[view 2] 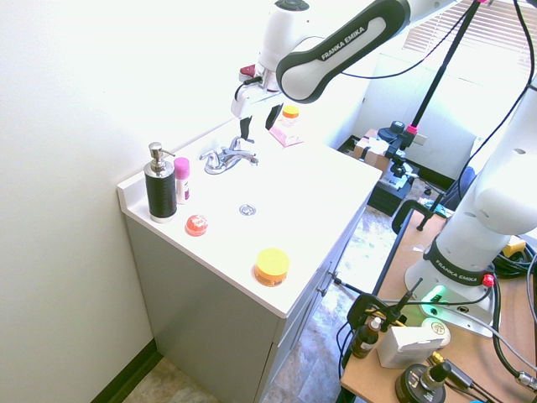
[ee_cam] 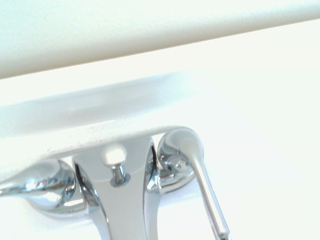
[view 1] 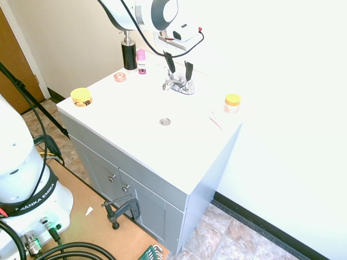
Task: Turn off the cold water
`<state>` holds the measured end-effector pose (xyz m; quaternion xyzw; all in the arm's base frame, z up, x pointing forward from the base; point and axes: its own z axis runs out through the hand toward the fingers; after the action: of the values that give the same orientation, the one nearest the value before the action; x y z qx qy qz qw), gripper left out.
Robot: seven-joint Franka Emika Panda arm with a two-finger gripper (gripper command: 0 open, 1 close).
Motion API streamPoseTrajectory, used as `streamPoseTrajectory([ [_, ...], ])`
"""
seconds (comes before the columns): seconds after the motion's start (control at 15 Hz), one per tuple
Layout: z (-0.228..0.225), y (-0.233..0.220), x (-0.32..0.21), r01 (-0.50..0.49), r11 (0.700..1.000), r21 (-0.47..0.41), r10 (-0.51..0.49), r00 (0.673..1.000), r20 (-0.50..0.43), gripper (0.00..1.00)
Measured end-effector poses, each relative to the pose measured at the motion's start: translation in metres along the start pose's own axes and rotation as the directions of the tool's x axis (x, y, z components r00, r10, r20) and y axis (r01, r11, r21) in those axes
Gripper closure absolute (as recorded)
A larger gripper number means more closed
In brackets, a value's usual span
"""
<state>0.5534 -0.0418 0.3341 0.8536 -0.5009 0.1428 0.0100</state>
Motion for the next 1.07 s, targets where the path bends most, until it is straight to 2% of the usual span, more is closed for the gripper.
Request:
streamPoseTrajectory([
  [0.47, 0.033, 0.010, 0.016, -0.025, 0.998, -0.060, 0.025, 1.000, -0.004, 0.00],
  [1.07, 0.049, 0.027, 0.047, -0.073, 0.994, -0.080, 0.071, 0.997, -0.030, 0.00],
])
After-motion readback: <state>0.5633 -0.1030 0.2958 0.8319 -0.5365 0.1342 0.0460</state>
